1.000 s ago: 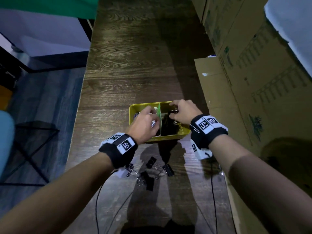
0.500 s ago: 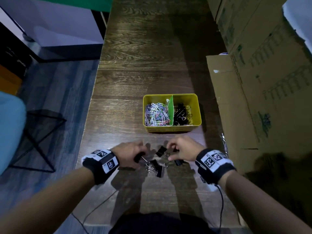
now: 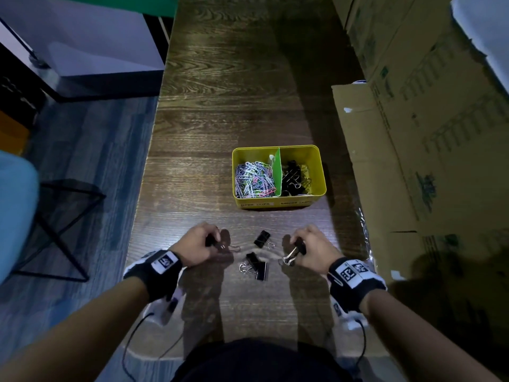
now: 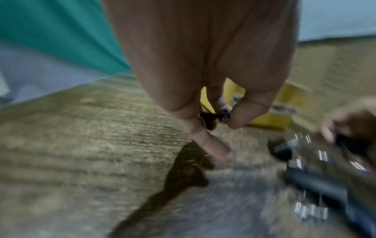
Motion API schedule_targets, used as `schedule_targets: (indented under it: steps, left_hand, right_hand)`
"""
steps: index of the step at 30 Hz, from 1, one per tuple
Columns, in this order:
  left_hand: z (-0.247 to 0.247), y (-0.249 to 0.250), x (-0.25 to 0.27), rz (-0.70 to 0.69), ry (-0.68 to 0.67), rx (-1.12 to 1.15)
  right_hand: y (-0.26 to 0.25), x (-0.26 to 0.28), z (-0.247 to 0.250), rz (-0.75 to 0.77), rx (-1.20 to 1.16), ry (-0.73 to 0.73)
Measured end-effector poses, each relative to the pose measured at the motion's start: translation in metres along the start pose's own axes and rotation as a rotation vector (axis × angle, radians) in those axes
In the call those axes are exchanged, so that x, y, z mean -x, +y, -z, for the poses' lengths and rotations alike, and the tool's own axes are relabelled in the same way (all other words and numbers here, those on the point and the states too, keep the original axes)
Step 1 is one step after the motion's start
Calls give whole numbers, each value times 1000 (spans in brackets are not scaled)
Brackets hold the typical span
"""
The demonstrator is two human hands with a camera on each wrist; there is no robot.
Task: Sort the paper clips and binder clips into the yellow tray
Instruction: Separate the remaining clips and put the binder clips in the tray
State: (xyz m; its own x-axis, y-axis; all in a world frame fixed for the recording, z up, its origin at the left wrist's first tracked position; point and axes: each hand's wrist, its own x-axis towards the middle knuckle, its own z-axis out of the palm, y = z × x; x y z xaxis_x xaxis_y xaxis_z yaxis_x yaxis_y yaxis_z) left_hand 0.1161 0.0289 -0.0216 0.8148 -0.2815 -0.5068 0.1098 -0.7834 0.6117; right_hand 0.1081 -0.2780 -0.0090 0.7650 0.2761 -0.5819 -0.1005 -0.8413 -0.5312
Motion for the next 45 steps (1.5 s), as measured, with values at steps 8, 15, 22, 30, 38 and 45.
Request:
schedule_targets:
  steps: [8, 15, 22, 30, 38, 45]
  left_hand:
    - [-19, 35, 1, -169, -125, -6]
    - [-60, 48, 0, -63, -92, -336]
    - [-62, 40, 0, -147, 11, -278]
    - [-37, 46, -6, -122, 55, 202]
    - [33, 80, -20, 34, -180, 1199]
    - [79, 176, -76, -169, -105, 679]
  right_hand:
    - [-33, -21, 9, 132, 10, -62]
    - [-47, -44, -19, 125, 406, -156]
    - [-35, -44, -23, 43, 291, -17]
    - [-22, -34, -16, -24, -22, 77]
    - [-6, -8, 10, -71, -709, 205]
    - [-2, 20, 50, -18, -971, 271]
